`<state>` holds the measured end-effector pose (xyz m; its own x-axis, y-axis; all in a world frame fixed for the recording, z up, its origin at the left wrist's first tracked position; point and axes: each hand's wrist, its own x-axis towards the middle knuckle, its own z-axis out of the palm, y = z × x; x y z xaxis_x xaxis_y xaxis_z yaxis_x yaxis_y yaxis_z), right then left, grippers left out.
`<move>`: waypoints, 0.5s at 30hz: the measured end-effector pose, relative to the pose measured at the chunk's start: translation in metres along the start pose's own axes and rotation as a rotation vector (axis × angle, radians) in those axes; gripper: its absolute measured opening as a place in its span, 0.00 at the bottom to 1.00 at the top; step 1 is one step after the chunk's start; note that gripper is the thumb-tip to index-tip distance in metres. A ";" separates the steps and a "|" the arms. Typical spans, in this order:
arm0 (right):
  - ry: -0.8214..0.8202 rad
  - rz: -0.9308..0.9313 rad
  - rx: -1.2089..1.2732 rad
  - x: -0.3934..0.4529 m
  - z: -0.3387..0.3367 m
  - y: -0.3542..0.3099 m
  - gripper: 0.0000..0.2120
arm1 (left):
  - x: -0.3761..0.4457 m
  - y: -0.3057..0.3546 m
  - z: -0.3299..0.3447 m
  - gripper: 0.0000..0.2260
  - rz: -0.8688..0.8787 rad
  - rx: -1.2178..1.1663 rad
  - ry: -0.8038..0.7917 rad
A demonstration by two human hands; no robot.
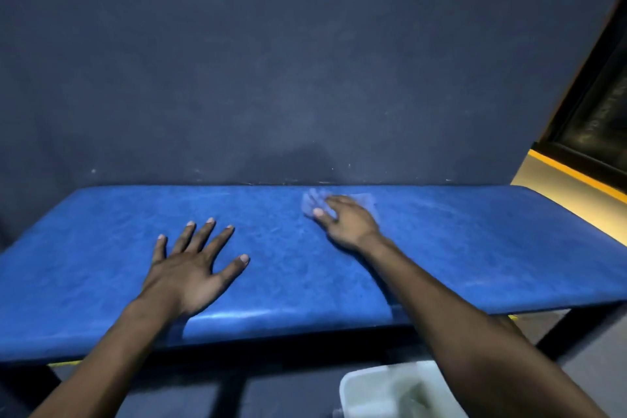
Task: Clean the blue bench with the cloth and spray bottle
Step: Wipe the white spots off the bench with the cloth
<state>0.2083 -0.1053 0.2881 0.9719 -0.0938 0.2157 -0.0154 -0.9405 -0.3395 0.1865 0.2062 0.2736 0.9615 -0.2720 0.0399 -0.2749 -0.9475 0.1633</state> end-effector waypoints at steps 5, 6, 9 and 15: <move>-0.077 -0.310 0.150 -0.098 -0.026 -0.017 0.23 | 0.000 -0.003 0.002 0.33 0.002 -0.014 0.003; -0.100 -0.331 0.159 -0.118 -0.036 0.000 0.24 | 0.000 -0.004 0.003 0.33 0.000 -0.017 0.010; -0.071 -0.195 0.150 -0.145 -0.063 0.067 0.31 | 0.003 -0.005 0.007 0.34 -0.012 0.003 0.011; 0.033 0.036 0.097 -0.050 -0.052 0.081 0.19 | 0.003 -0.002 0.006 0.34 -0.013 0.012 0.018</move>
<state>0.1459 -0.1943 0.2975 0.9627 -0.1395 0.2317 -0.0258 -0.9002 -0.4346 0.1902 0.2064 0.2669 0.9649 -0.2565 0.0560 -0.2621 -0.9529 0.1524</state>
